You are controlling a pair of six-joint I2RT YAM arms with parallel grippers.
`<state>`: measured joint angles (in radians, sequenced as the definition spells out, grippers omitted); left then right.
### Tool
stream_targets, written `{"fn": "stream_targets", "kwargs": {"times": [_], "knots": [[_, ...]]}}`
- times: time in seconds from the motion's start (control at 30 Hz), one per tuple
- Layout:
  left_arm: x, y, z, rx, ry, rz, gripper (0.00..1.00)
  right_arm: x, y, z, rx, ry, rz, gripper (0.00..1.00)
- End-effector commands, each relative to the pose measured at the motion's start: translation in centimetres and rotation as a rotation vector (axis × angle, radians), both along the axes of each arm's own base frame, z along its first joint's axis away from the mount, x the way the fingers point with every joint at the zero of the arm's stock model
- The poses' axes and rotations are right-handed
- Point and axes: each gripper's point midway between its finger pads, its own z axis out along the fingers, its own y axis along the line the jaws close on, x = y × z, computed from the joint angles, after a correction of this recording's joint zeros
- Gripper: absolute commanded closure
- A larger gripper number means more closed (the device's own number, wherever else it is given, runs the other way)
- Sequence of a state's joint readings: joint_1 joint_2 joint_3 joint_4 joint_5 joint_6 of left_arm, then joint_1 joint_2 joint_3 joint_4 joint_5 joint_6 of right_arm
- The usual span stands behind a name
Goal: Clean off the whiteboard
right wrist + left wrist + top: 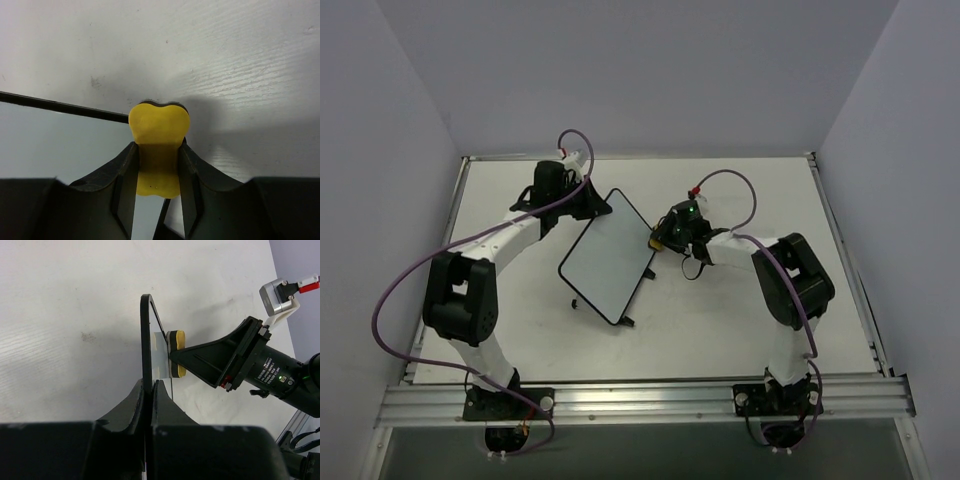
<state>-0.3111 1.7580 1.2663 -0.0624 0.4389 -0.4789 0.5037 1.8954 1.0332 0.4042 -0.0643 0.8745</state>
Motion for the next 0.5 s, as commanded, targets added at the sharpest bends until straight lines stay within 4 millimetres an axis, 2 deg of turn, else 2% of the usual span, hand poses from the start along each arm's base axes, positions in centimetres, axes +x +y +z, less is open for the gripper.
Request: {"fn": "stream_targets", "kwargs": {"times": [0.0, 0.03, 0.27, 0.37, 0.47], "knots": [[-1.8, -1.1, -2.0, 0.126, -0.055, -0.133, 0.98, 0.7, 0.9, 1.3, -0.040, -0.004, 0.036, 1.00], [-1.8, -1.1, -2.1, 0.128, -0.056, -0.134, 0.98, 1.8, 1.7, 2.8, -0.020, -0.037, 0.039, 1.00], [-2.1, -1.6, -2.5, 0.161, -0.055, -0.150, 0.98, 3.9, 5.1, 5.6, 0.017, -0.077, 0.069, 1.00], [-2.2, -1.7, -2.6, 0.167, -0.053, -0.156, 0.98, 3.7, 5.9, 5.6, 0.013, -0.080, 0.070, 1.00], [-2.3, -1.8, -2.6, 0.175, -0.055, -0.159, 0.98, 3.6, 5.8, 5.1, 0.007, -0.073, 0.065, 1.00]]}}
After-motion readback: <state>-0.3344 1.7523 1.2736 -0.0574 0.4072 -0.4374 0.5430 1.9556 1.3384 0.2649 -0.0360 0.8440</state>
